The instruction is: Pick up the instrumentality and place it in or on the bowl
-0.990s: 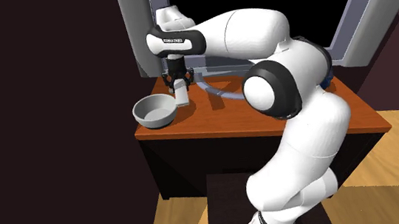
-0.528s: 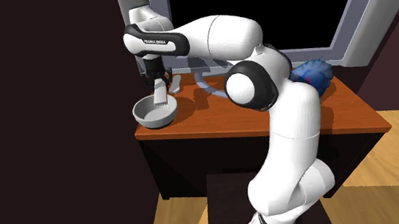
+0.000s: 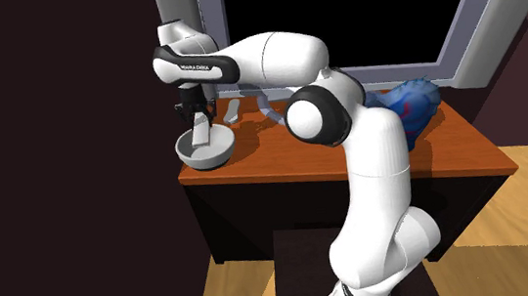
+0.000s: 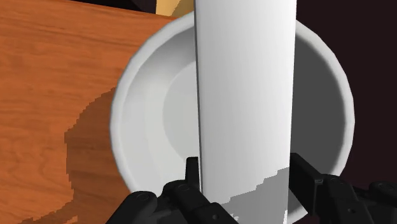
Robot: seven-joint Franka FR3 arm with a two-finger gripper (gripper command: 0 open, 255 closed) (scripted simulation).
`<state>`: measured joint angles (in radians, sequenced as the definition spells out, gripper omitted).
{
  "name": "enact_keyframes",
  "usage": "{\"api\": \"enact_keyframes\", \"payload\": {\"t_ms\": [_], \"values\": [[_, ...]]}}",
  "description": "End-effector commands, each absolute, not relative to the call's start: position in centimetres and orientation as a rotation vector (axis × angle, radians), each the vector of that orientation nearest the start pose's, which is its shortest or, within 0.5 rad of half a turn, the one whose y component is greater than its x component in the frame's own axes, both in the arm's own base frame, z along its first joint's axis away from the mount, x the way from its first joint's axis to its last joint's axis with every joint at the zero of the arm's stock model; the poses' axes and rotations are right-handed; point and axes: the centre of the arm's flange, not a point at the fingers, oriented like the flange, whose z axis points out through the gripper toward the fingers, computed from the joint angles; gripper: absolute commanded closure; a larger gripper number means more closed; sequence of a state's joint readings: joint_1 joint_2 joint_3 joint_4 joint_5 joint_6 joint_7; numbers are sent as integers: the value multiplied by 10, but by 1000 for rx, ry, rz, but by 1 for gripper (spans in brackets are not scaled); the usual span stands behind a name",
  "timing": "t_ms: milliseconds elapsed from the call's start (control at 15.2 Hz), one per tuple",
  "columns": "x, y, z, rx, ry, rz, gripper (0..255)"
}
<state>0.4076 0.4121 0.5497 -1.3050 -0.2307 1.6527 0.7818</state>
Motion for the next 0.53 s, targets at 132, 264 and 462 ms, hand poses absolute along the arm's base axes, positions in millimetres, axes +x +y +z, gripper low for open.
{"api": "enact_keyframes", "payload": {"t_ms": [132,264,462], "values": [[456,489,512,-3149,-249,-16,255],[456,489,501,-3149,-249,-16,255],[456,489,485,-3149,-249,-16,255]]}}
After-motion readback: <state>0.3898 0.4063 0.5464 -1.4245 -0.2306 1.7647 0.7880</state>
